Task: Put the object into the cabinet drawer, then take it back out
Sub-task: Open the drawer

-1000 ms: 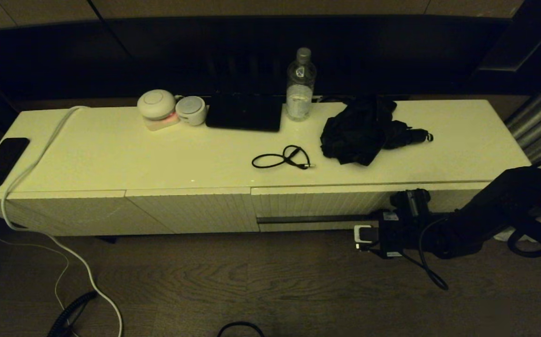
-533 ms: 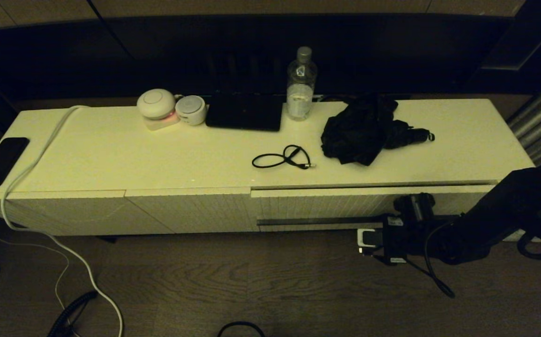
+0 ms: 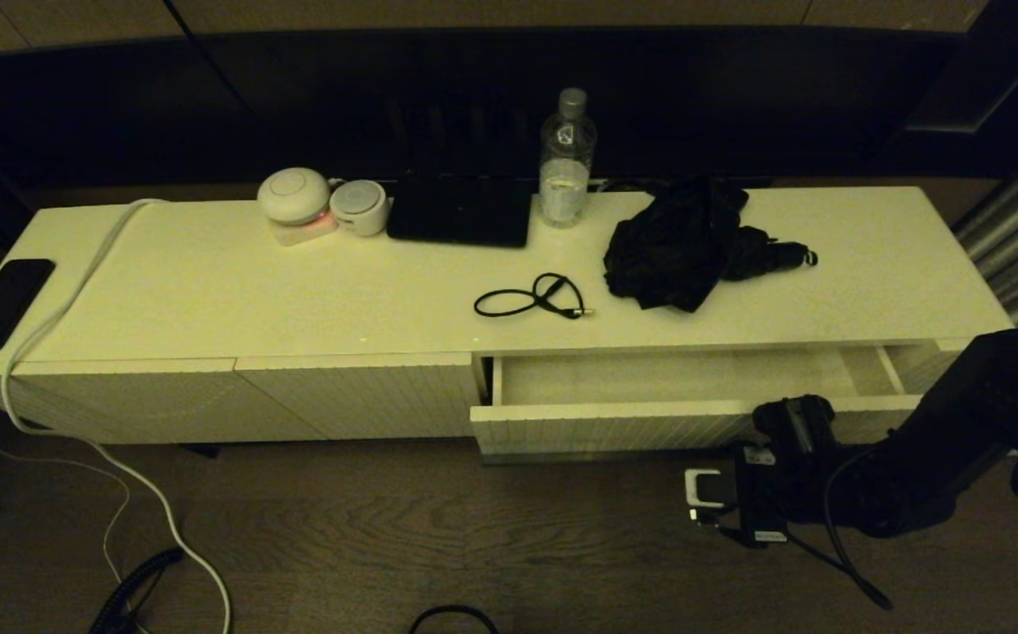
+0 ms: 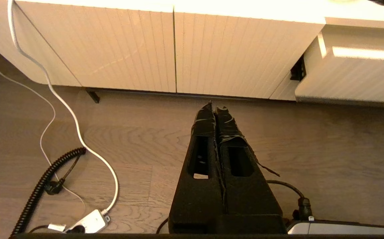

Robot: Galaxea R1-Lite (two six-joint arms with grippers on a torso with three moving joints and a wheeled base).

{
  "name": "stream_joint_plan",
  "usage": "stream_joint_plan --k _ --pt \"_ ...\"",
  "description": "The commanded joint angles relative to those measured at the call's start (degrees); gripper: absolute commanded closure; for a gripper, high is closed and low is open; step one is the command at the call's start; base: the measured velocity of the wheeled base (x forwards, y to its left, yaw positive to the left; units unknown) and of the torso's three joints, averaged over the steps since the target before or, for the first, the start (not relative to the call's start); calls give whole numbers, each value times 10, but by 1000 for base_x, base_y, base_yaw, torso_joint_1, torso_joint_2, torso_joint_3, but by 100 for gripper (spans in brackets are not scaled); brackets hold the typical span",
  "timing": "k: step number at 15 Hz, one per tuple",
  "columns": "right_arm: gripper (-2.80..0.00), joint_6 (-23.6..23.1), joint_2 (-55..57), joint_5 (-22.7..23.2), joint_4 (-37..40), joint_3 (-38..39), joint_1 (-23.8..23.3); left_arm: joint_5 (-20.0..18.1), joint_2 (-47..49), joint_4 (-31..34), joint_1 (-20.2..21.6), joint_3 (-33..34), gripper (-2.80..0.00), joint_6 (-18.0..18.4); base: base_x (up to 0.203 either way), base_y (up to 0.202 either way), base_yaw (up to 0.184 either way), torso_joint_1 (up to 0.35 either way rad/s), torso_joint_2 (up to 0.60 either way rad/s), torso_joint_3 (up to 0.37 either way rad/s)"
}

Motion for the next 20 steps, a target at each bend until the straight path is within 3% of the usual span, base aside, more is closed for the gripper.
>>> stream_joint_plan --k 1,12,20 --pt "-280 4 -7 6 -18 36 3 0 -1 0 0 0 0 -1 0 0 0 0 0 0" --pt "-280 50 -59 21 -54 168 37 0 -1 0 0 0 0 -1 0 0 0 0 0 0" --pt "-280 50 -289 24 -19 240 38 0 -1 0 0 0 0 -1 0 0 0 0 0 0"
